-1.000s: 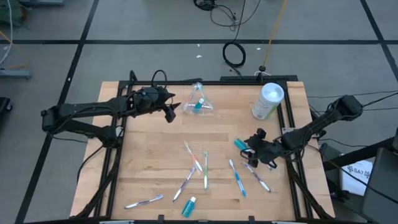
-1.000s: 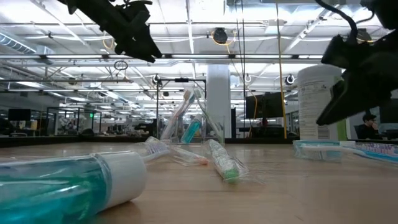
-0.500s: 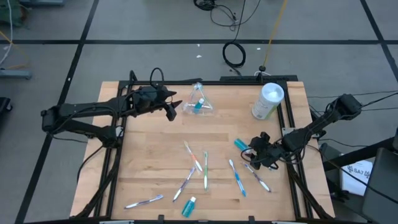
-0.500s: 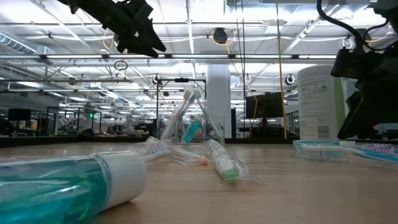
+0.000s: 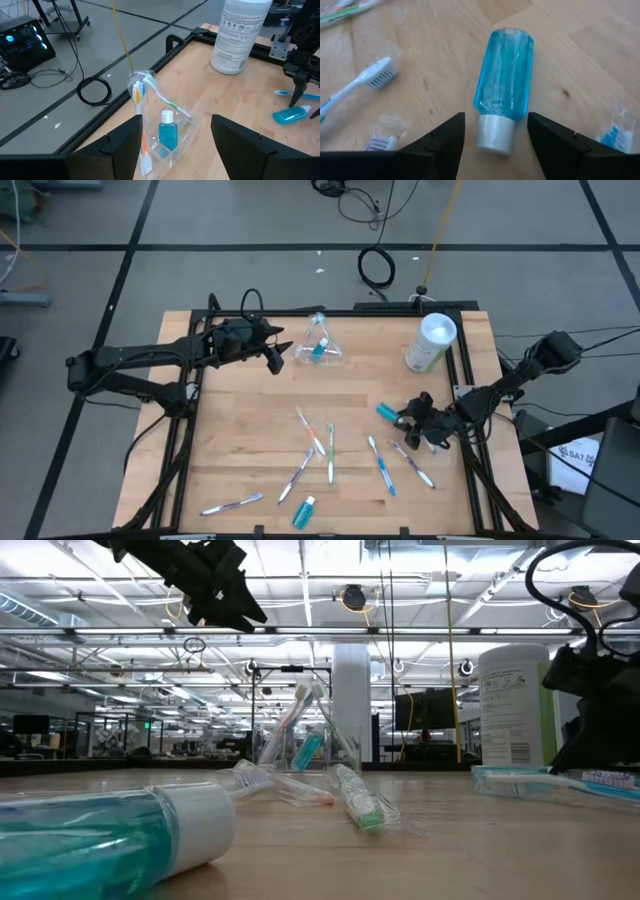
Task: Pick & Place toothbrushing station
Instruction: Put the top blue mouthwash into the transparent organizer
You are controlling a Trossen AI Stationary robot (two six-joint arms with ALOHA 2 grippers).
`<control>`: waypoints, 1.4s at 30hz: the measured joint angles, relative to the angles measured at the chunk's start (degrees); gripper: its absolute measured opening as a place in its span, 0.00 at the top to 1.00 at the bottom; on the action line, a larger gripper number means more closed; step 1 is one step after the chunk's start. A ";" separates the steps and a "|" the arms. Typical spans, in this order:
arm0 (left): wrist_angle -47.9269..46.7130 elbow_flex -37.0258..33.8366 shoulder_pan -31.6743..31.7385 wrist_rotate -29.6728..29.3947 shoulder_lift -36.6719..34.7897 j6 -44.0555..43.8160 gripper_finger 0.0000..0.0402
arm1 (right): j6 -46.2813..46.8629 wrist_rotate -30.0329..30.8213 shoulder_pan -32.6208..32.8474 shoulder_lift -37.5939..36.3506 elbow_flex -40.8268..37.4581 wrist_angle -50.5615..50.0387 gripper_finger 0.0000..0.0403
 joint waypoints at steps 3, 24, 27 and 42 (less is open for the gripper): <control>0.00 0.00 0.02 0.00 0.00 0.00 0.39 | -0.39 -0.01 0.00 -0.02 -0.98 0.54 0.55; 0.07 0.00 0.02 0.00 0.00 0.86 0.39 | -16.99 -2.02 -4.00 0.17 5.13 1.32 0.75; 0.08 0.00 0.02 0.00 0.00 2.37 0.39 | -26.54 -1.97 -6.67 0.17 9.57 1.31 0.75; 0.00 0.00 0.00 0.07 0.00 4.77 0.39 | -70.92 -20.29 -24.51 14.32 38.02 -6.20 0.75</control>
